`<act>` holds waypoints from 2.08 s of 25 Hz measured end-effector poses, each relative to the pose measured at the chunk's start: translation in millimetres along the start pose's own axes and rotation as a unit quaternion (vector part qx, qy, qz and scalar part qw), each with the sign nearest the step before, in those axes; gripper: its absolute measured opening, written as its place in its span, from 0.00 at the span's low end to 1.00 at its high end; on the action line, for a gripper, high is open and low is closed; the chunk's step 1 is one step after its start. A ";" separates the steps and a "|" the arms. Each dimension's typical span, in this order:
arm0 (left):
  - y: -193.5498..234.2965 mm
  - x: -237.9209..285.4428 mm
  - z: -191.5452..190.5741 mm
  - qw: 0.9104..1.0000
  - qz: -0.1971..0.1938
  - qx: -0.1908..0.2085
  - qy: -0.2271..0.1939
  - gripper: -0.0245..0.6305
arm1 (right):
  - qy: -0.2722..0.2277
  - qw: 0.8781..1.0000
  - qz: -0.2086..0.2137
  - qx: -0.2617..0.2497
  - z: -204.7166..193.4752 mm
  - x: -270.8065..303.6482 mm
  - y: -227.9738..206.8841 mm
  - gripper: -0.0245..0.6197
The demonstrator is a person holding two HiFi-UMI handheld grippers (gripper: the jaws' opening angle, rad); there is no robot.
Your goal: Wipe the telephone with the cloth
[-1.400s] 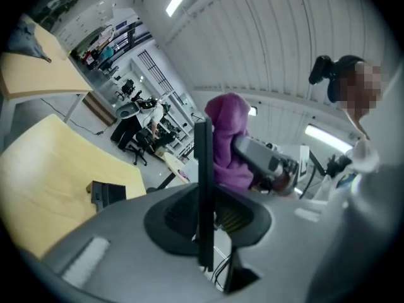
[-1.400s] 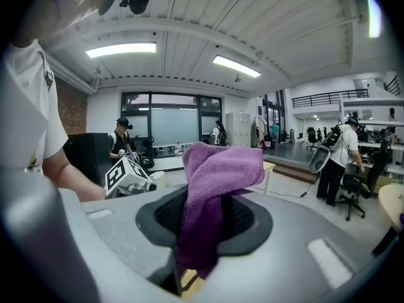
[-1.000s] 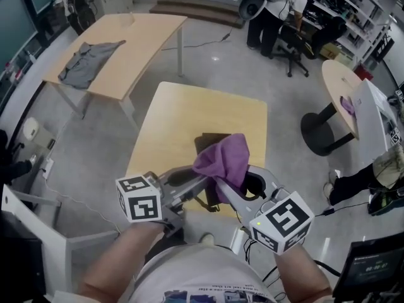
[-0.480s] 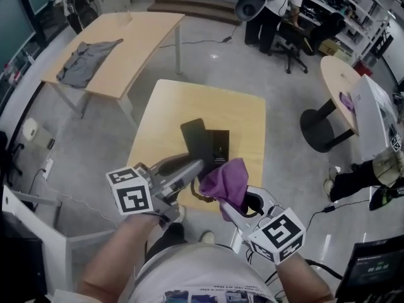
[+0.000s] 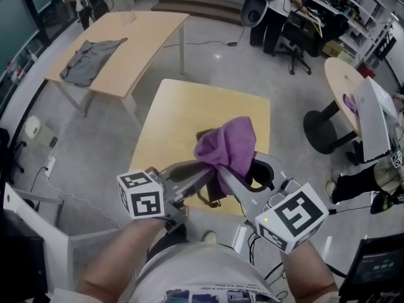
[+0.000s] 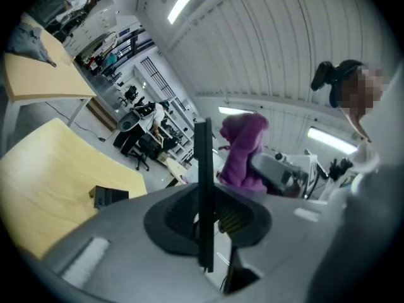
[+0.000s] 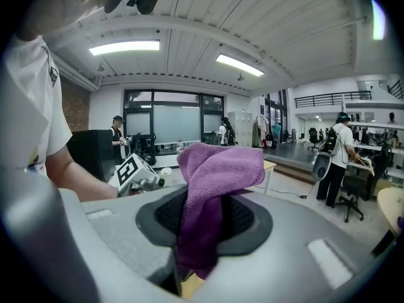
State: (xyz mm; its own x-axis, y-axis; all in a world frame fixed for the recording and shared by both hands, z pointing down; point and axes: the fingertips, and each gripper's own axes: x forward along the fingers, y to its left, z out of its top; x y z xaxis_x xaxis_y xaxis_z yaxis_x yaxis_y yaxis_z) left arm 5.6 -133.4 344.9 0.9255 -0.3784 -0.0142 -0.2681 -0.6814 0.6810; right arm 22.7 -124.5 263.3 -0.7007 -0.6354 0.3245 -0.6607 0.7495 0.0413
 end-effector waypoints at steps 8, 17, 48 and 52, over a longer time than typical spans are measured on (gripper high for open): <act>5.7 -4.8 2.6 1.000 0.005 -0.007 -0.010 0.16 | 0.025 0.999 0.021 0.021 -13.4 22.9 13.3 0.22; 15.3 -18.8 23.7 0.999 0.011 -0.019 -0.039 0.16 | 0.061 0.996 0.050 0.038 -52.7 19.8 38.4 0.22; 15.9 -57.4 55.8 0.996 0.018 -0.009 -0.082 0.16 | 0.187 0.982 -0.006 0.032 -131.8 -12.1 -17.2 0.22; 10.6 -53.8 42.7 0.998 0.009 -0.008 -0.065 0.16 | 0.090 0.994 -0.029 0.047 -68.8 0.9 -32.5 0.22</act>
State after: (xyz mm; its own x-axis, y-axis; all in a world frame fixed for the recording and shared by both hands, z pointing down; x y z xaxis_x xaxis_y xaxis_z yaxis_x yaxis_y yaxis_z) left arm -58.4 -147.0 321.6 0.8783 -0.4683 -0.0963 -0.2782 -0.6644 0.6937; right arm 62.1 -136.6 327.3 -0.6071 -0.6269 0.4883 -0.7261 0.6873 -0.0203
